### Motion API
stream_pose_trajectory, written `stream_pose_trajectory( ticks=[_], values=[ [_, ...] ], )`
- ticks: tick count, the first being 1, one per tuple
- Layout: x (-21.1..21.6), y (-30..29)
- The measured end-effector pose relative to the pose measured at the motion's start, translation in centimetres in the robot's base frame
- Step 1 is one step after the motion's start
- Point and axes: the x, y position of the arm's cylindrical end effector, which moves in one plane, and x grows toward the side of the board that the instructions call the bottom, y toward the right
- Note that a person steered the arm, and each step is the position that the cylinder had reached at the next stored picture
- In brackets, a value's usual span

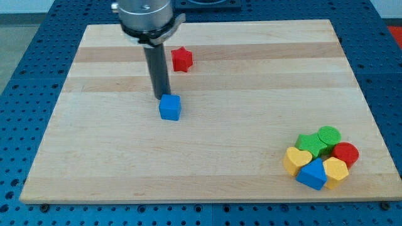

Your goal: Move the blue cube towards the group of blocks

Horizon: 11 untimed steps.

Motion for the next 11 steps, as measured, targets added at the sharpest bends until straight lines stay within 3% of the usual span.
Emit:
stream_pose_trajectory(
  ticks=[2, 3, 4, 6, 7, 11],
  values=[
    [2.4, -2.7],
    [4.5, -1.1],
    [4.3, 1.6],
    [0.1, 2.9],
    [0.7, 5.5],
    [9.4, 9.0]
  ],
)
